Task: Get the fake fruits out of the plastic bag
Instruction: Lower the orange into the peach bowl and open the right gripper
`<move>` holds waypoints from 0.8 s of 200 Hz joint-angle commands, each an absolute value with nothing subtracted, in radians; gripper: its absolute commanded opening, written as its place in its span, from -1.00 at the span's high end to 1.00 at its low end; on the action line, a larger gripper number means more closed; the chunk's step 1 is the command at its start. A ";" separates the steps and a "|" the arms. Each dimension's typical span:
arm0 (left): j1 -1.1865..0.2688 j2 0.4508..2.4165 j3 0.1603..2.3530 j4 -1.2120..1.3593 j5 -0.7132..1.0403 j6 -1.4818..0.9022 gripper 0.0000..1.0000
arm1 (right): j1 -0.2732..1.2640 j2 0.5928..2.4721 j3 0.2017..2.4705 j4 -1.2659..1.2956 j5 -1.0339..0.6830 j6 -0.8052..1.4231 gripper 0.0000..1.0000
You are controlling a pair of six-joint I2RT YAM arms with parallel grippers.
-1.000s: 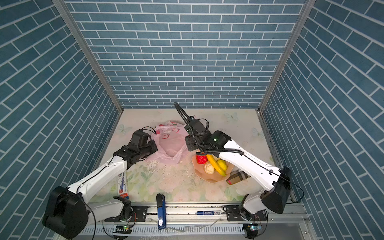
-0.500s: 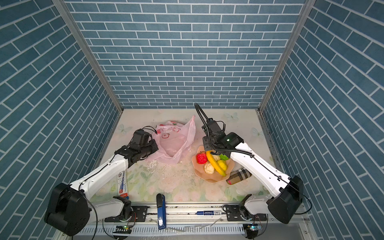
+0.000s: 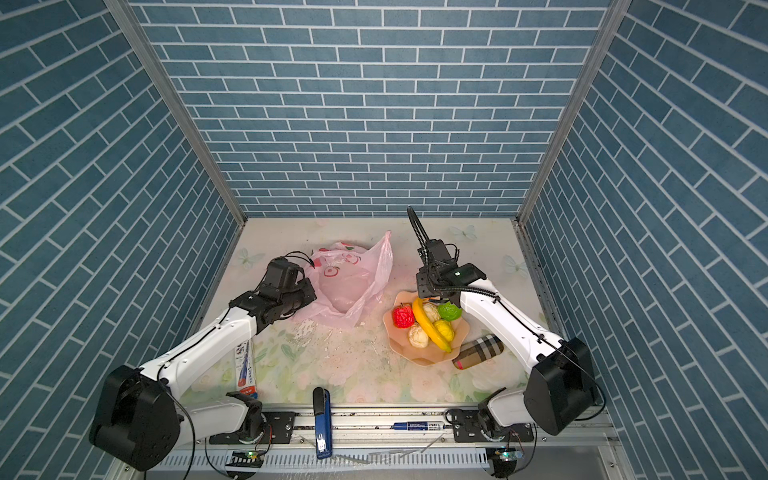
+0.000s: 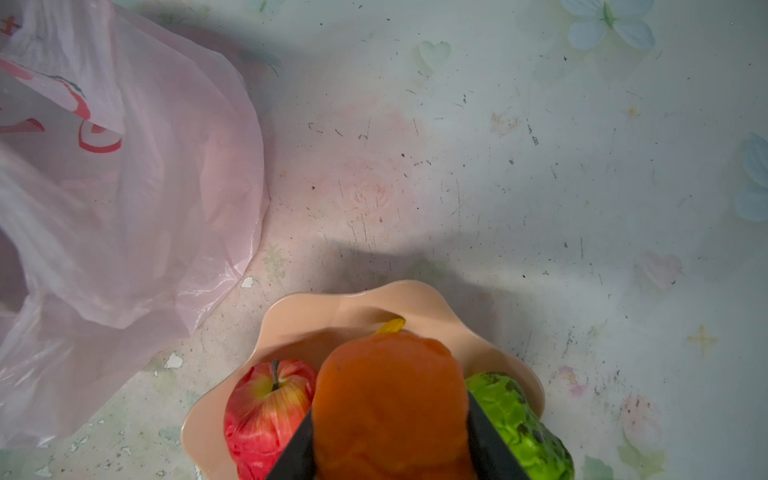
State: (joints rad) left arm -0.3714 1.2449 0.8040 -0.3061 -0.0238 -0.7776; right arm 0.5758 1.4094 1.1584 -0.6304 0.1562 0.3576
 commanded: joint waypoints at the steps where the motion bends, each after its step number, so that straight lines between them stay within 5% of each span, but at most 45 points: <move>1: -0.364 1.251 0.836 -0.347 -0.044 -0.771 1.00 | 0.555 1.434 1.119 -0.579 0.121 0.318 0.26; 160: -0.365 1.261 0.860 -0.390 -0.052 -0.763 1.00 | 0.492 1.545 1.084 -0.496 0.049 0.298 0.23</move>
